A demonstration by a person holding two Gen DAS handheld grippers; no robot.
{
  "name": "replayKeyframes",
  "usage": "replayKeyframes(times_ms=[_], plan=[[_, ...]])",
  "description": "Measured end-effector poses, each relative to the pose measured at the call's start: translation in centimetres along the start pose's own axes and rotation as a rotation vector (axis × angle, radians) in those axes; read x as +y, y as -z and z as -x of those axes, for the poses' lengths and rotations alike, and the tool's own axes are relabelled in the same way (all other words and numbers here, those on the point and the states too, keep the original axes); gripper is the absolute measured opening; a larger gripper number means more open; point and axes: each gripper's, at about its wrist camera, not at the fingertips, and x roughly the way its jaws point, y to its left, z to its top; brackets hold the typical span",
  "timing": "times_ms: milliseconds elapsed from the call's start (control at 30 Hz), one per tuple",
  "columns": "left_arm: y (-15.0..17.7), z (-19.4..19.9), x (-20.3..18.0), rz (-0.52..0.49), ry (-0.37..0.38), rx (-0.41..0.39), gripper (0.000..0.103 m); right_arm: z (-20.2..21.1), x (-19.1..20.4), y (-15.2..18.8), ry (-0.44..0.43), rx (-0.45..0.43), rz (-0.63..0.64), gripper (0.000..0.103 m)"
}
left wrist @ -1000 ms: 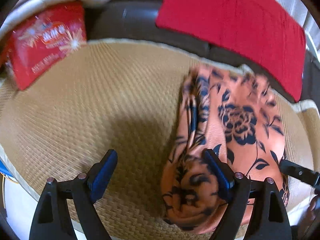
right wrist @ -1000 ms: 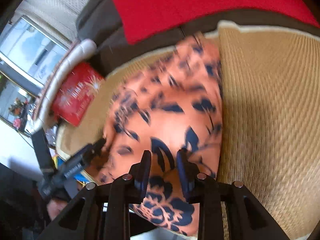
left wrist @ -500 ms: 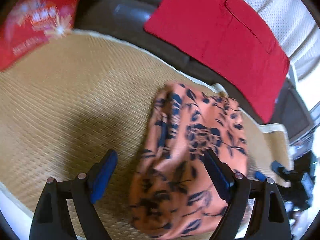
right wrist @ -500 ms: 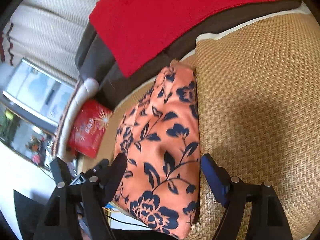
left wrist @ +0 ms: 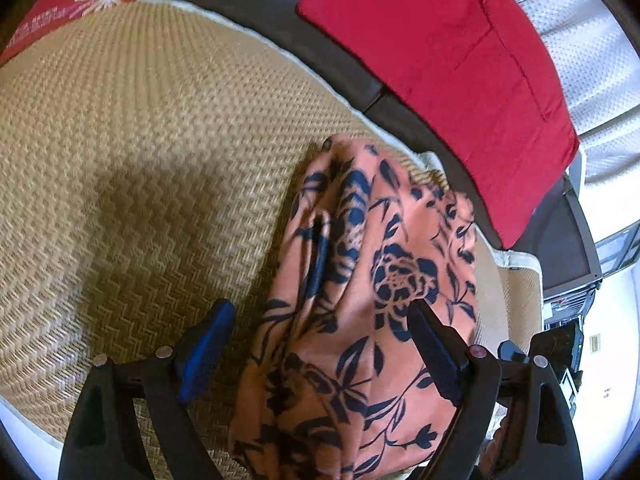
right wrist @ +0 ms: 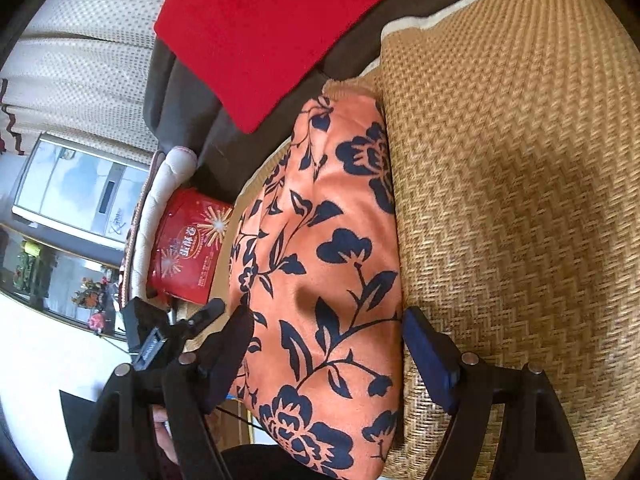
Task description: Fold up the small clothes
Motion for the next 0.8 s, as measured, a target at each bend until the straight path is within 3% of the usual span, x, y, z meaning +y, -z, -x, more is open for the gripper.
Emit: replayKeyframes(times_ms=[133,533,800], plan=[[0.6,-0.8,0.3,0.008,-0.003,0.034,0.088,-1.2,0.2,0.2,-0.002,0.011,-0.008,0.08],[4.0,-1.9,-6.5,-0.32,-0.375,-0.124,0.088,-2.2,0.7,0.4,0.022,-0.012,0.013,0.08],[4.6,-2.2,-7.6,-0.36,-0.455,-0.168,0.088,-3.7,1.7,-0.1,0.022,-0.039,0.046,0.08]])
